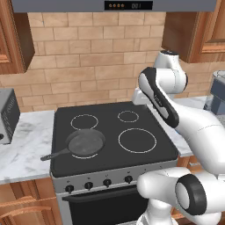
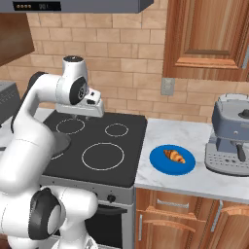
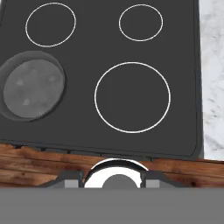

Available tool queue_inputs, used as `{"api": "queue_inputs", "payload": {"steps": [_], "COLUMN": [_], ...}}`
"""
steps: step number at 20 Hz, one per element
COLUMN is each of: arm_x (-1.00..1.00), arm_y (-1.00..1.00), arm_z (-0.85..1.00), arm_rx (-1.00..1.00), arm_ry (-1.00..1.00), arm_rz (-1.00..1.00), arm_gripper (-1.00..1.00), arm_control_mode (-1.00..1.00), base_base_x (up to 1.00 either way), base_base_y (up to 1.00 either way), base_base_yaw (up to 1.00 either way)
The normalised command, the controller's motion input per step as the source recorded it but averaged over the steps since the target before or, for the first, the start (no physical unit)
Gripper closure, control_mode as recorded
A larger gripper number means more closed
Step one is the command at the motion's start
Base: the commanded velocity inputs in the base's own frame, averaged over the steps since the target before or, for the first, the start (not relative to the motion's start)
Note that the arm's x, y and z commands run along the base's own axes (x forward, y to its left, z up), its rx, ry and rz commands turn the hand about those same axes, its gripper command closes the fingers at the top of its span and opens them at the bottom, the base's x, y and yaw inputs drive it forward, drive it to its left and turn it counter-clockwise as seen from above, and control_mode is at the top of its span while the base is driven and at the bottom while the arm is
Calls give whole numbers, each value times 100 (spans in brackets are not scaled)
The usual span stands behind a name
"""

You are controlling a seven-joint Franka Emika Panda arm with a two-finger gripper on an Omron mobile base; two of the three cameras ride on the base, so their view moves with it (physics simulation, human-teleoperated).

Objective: Pick the croissant and place it on the pan. Then turn on the stove to warm the croissant.

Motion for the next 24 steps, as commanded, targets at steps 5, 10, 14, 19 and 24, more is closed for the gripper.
{"api": "queue_inputs", "payload": {"steps": [5, 10, 14, 19, 24], "arm_x": [-14, -19, -15, -5, 0], "arm_y": [-12, -36, -43, -44, -47], "arm_z": [-8, -28, -26, -24, -21], "arm_rx": [0, 0, 0, 0, 0], "arm_ry": [0, 0, 0, 0, 1], "arm_rz": [0, 0, 0, 0, 0], "arm_gripper": [-100, -100, -100, -100, -100], "arm_control_mode": [-100, -100, -100, -100, -100], "base_base_x": [0, 0, 0, 0, 0], "base_base_y": [0, 0, 0, 0, 0], "base_base_yaw": [0, 0, 0, 0, 0]}}
